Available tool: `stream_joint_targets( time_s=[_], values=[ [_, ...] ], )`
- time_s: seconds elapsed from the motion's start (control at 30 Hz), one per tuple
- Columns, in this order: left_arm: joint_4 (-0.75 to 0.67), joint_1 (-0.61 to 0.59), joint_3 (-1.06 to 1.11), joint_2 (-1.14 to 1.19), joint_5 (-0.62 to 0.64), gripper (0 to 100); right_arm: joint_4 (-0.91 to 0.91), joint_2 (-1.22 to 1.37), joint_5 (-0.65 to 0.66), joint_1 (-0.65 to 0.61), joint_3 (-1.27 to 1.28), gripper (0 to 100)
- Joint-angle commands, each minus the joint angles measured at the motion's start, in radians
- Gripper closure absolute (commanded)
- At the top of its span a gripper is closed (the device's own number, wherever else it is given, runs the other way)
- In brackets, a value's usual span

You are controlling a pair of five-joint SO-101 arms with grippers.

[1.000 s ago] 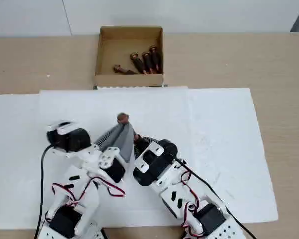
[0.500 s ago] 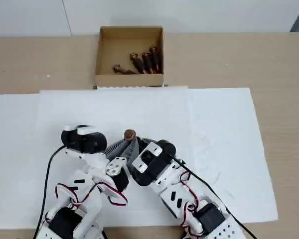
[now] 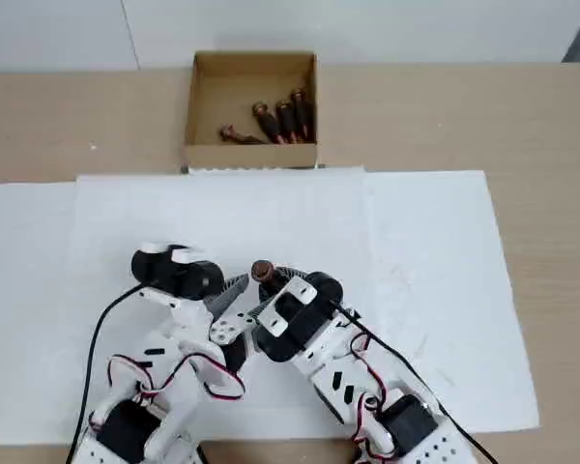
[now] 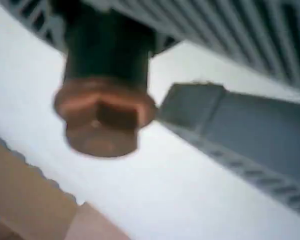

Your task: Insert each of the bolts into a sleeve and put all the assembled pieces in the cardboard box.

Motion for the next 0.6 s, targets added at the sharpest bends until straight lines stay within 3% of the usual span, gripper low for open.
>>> stream_joint_targets(
  time_s=[0.0,0.2,0.37,0.57],
  values=[
    [0.041,-0.037,-0.059,0.002,-0.061,77,-0.031,-0.013,0.005,-0.007,0.002,99.5],
    [0.15,-0.077,-0.209,0.003,-0.098,77,-0.031,-0.013,0.0,0.061,0.015,99.5],
    [0.157,-0.149,-0.314,0.006,-0.1,78,-0.024,-0.013,0.0,0.099,0.015,99.5],
    [0.15,-0.232,-0.38,0.002,-0.101,99,-0.024,-0.013,0.0,0.102,0.015,99.5]
  ],
)
